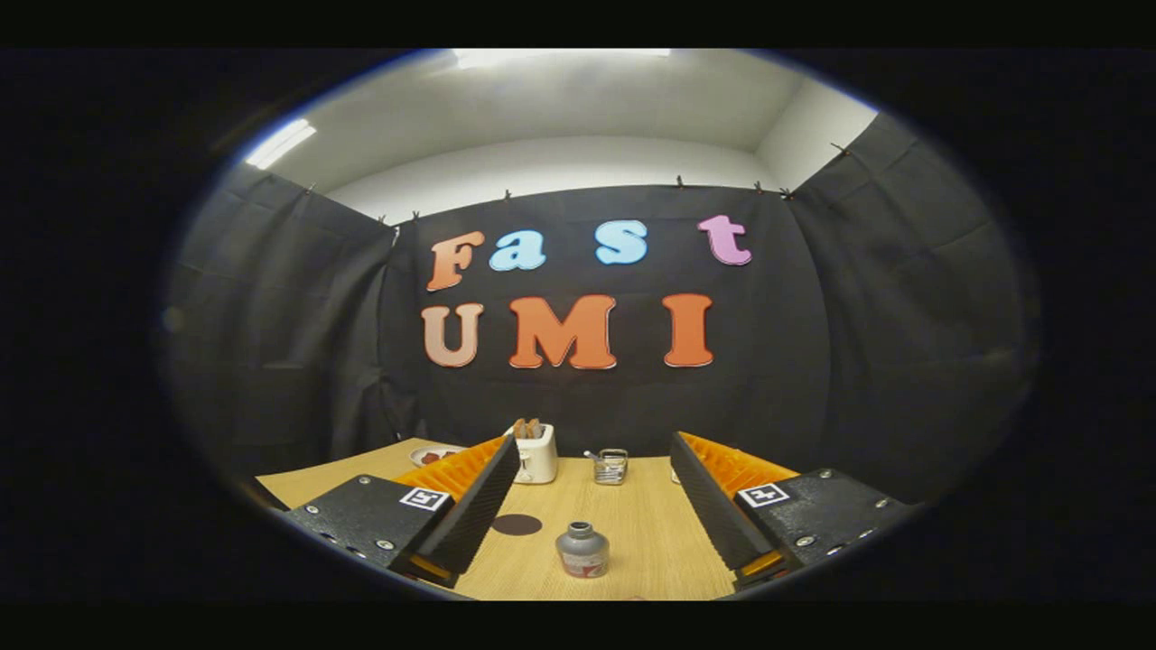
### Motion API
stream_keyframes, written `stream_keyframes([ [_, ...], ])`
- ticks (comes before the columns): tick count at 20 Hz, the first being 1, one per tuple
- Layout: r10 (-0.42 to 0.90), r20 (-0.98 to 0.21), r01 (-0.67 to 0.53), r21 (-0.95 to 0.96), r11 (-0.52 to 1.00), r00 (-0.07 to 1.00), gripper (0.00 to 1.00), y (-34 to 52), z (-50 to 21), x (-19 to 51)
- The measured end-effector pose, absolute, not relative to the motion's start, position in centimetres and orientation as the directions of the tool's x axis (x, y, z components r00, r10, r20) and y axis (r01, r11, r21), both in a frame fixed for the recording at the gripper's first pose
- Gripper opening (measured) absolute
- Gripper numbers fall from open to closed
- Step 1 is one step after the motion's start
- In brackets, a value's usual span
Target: Take the bottle from table, then pour the juice into the cup, finally place the bottle on the coaster
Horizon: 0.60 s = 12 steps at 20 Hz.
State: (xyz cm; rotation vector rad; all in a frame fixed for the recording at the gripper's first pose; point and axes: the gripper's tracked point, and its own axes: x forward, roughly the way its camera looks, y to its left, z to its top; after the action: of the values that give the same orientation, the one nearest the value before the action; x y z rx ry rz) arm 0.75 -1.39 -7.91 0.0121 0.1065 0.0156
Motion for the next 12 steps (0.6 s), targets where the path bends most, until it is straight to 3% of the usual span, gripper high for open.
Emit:
stream_keyframes([
  [12,0.100,-0.243,-0.087,0.063,0.994,0.965,1.00,-0.7,-18.1,0.3],
])
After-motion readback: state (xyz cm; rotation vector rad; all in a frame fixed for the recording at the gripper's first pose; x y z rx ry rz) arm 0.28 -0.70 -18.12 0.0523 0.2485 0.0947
